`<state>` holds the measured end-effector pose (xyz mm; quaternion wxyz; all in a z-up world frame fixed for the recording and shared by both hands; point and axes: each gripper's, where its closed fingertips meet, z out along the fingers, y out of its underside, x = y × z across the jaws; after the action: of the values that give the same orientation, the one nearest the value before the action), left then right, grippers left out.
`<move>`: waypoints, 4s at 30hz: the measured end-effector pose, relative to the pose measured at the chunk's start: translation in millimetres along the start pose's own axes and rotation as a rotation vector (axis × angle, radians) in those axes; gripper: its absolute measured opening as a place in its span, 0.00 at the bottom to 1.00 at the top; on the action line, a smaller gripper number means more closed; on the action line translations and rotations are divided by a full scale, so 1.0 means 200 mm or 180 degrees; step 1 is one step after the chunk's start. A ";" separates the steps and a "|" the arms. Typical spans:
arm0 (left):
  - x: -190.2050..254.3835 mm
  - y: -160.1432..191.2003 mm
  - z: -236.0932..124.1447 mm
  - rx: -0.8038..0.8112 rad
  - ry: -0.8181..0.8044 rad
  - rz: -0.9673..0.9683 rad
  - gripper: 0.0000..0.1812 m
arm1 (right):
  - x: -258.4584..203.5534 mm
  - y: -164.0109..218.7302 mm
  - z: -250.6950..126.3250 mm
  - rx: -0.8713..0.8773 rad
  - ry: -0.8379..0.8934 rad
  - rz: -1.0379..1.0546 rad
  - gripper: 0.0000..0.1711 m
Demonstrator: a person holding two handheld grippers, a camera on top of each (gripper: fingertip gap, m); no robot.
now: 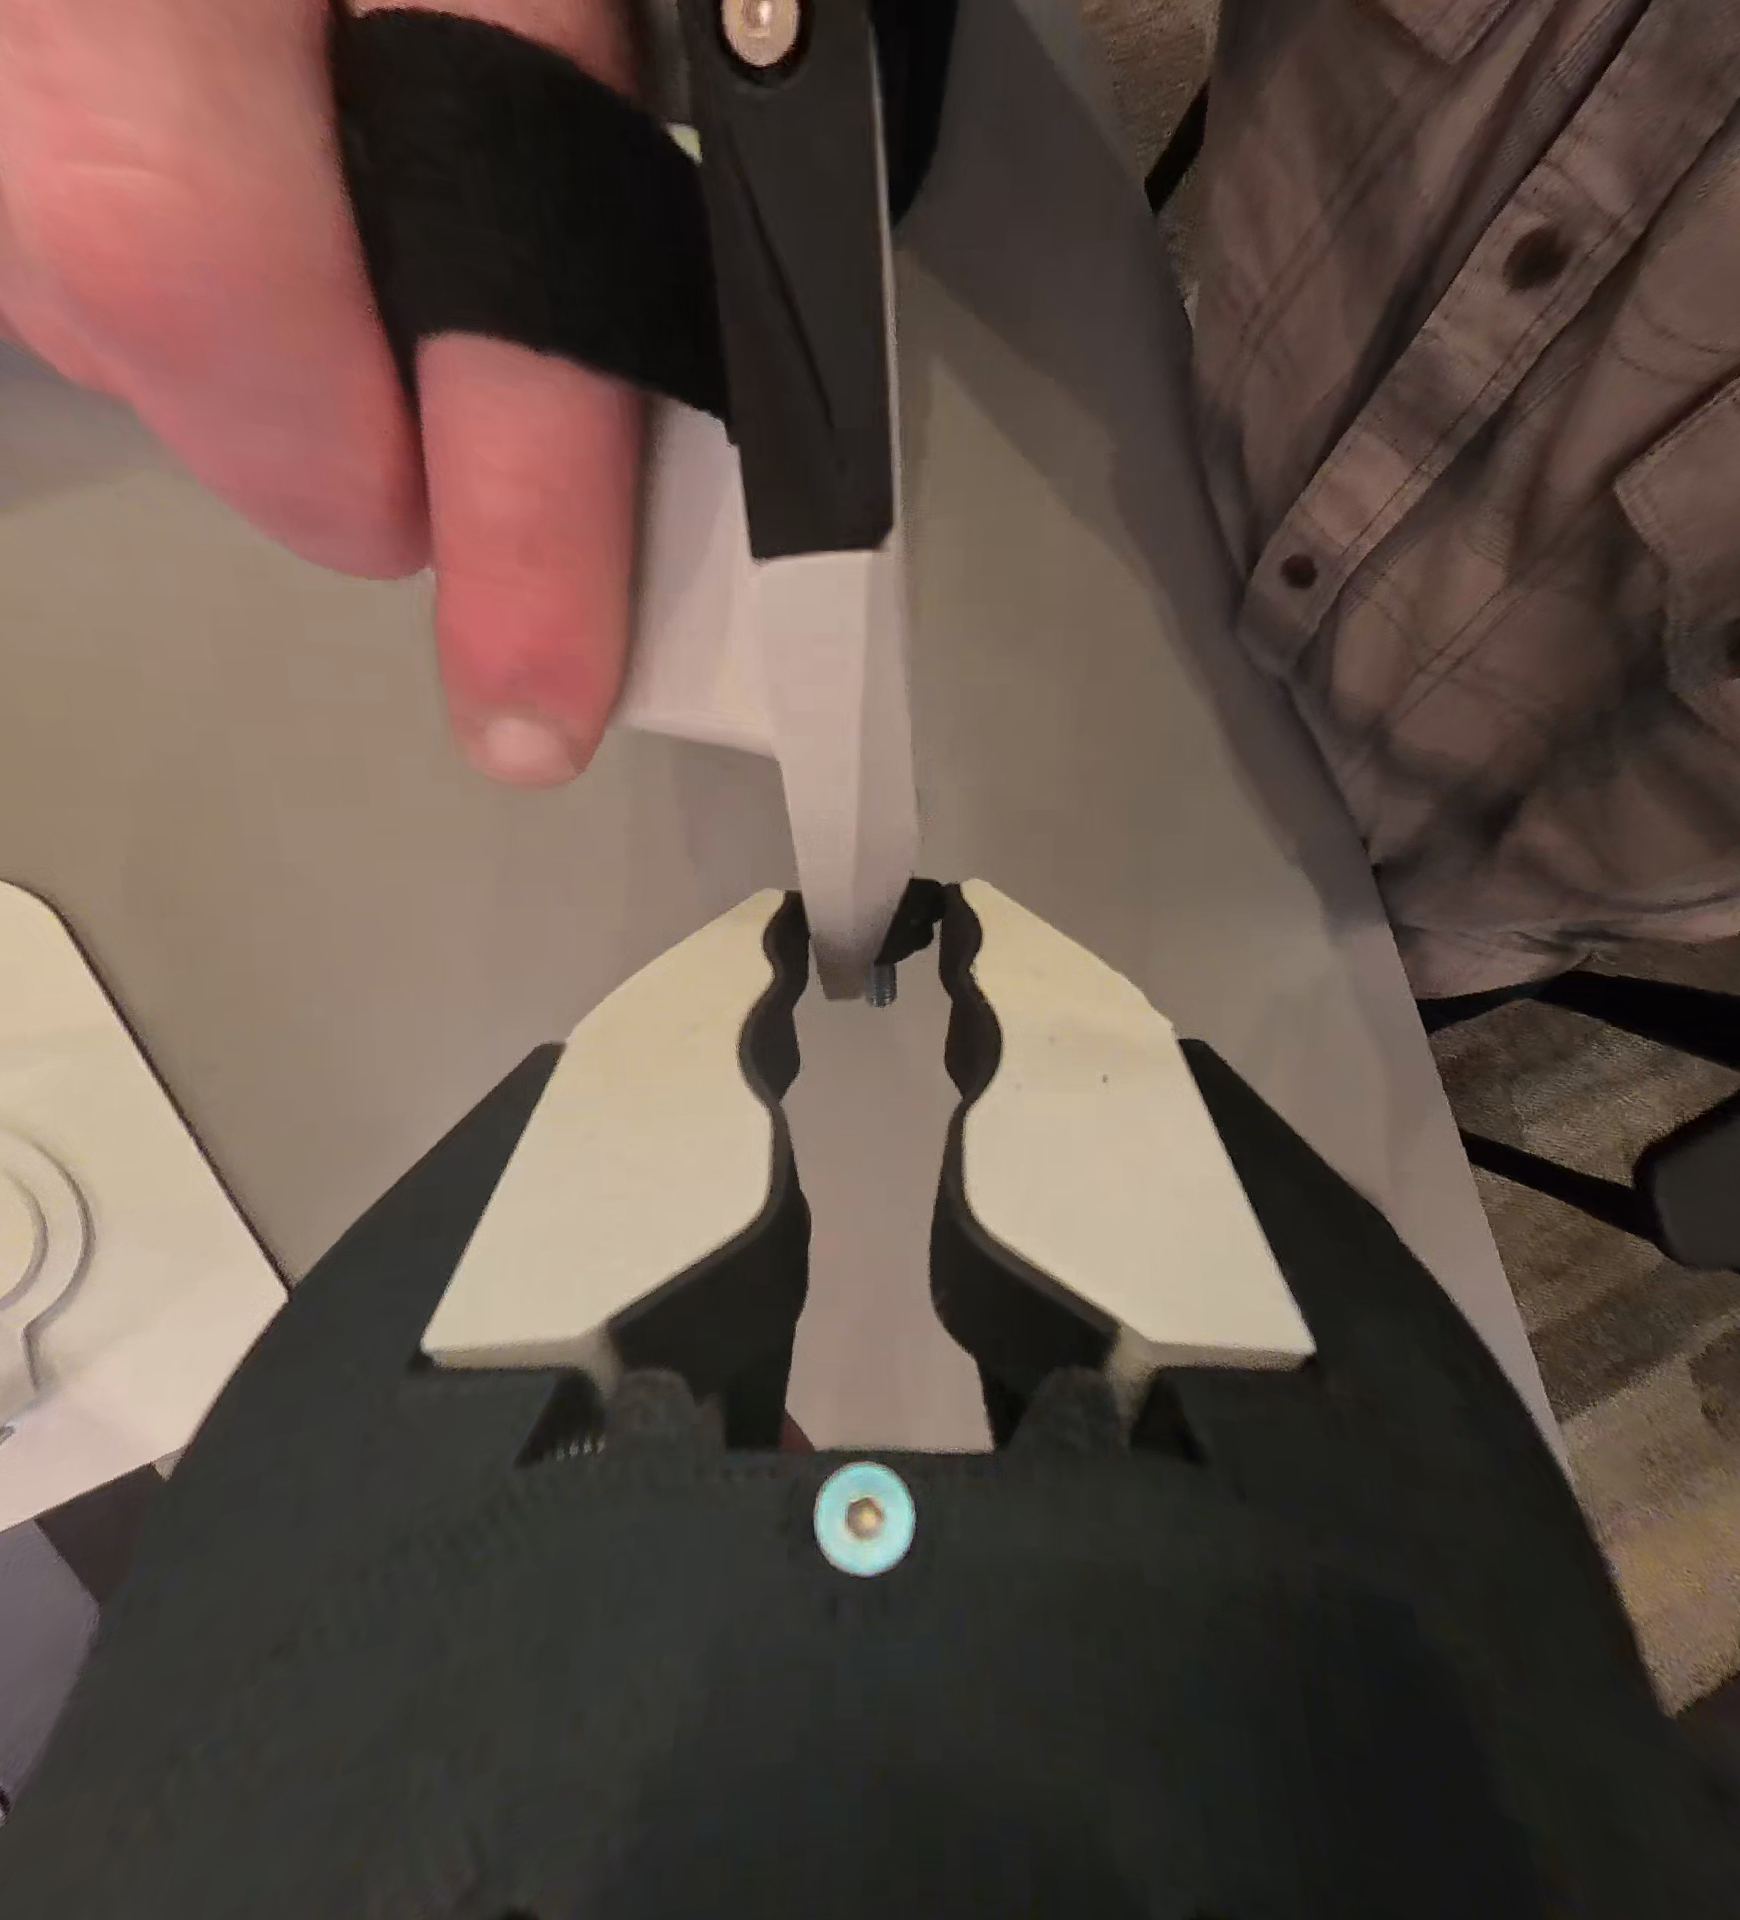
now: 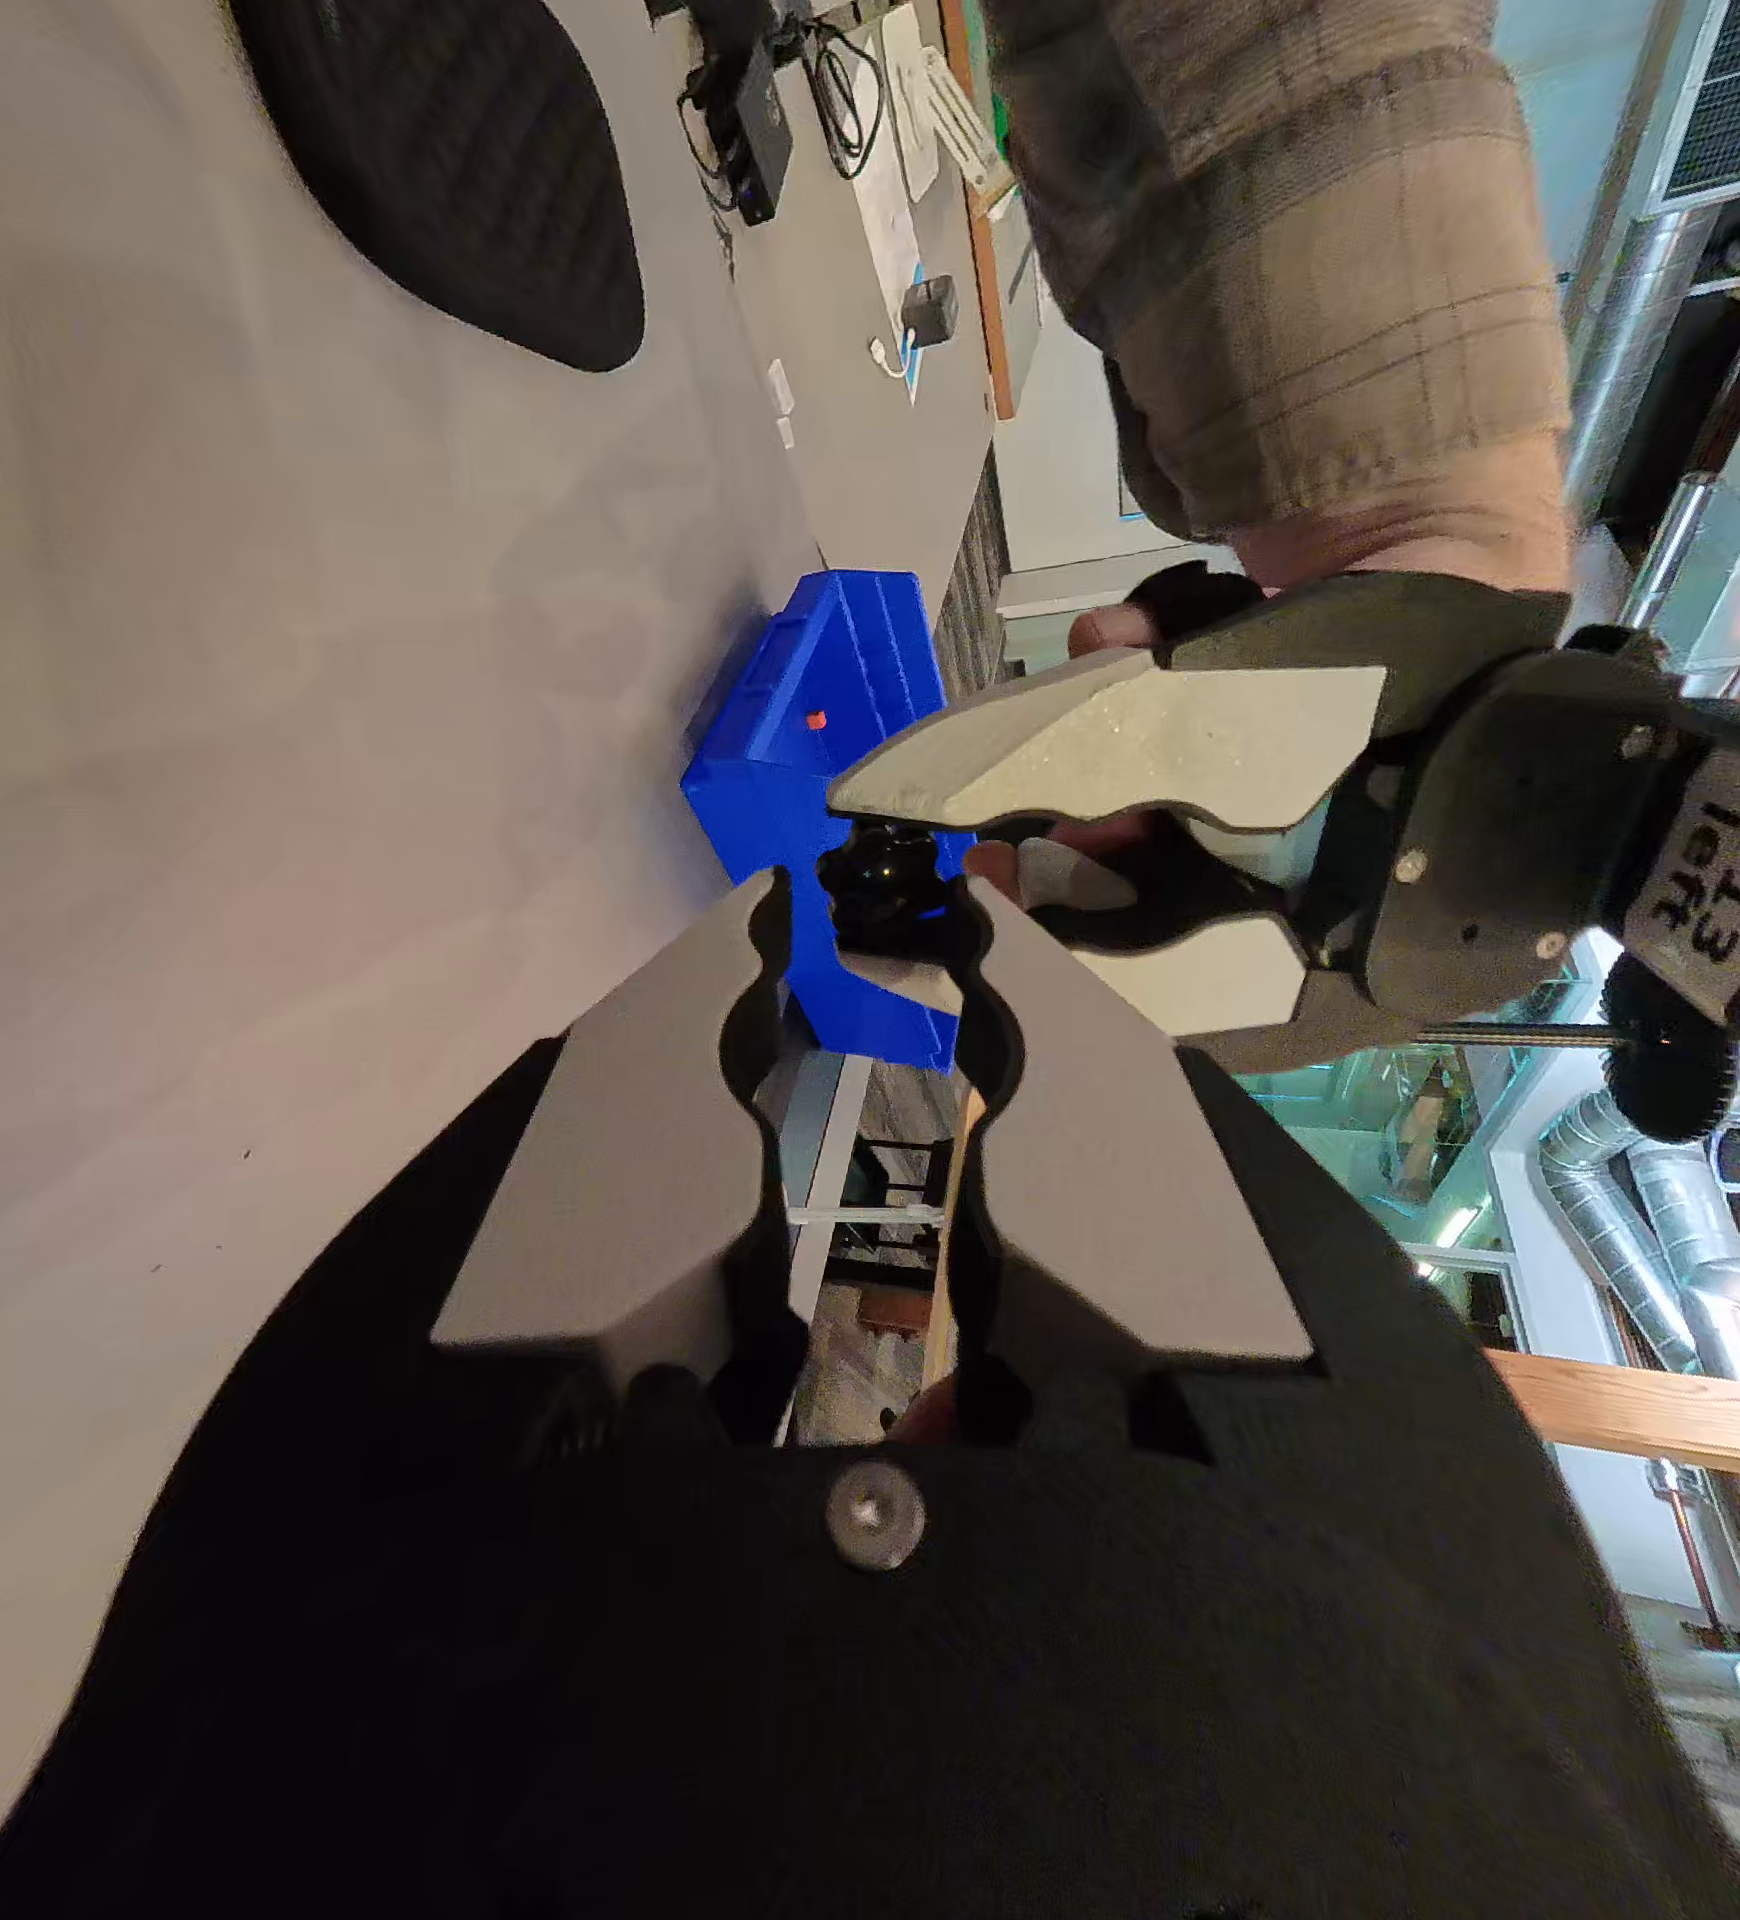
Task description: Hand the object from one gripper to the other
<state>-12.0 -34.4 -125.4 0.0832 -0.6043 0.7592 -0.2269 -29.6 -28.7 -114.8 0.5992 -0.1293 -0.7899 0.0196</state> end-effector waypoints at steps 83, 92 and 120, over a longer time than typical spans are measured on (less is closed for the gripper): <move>-0.54 1.50 -0.85 0.0424 -0.4340 -0.1991 0.18 | 0.22 1.40 -0.82 -0.2698 0.1203 0.2757 0.13; -0.59 1.91 -0.58 -0.1040 -0.3420 -0.2142 0.21 | 0.16 1.25 -0.37 -0.2285 0.0819 0.2814 0.13; -0.51 1.82 -0.54 -0.0805 -0.3071 -0.2013 0.21 | 0.11 0.95 0.39 -0.1621 0.0324 0.2890 0.11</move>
<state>-349.8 151.0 -207.7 0.2747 -0.8415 0.4397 0.1521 -75.1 169.7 -151.5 0.5176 -0.6011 -0.6039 0.0784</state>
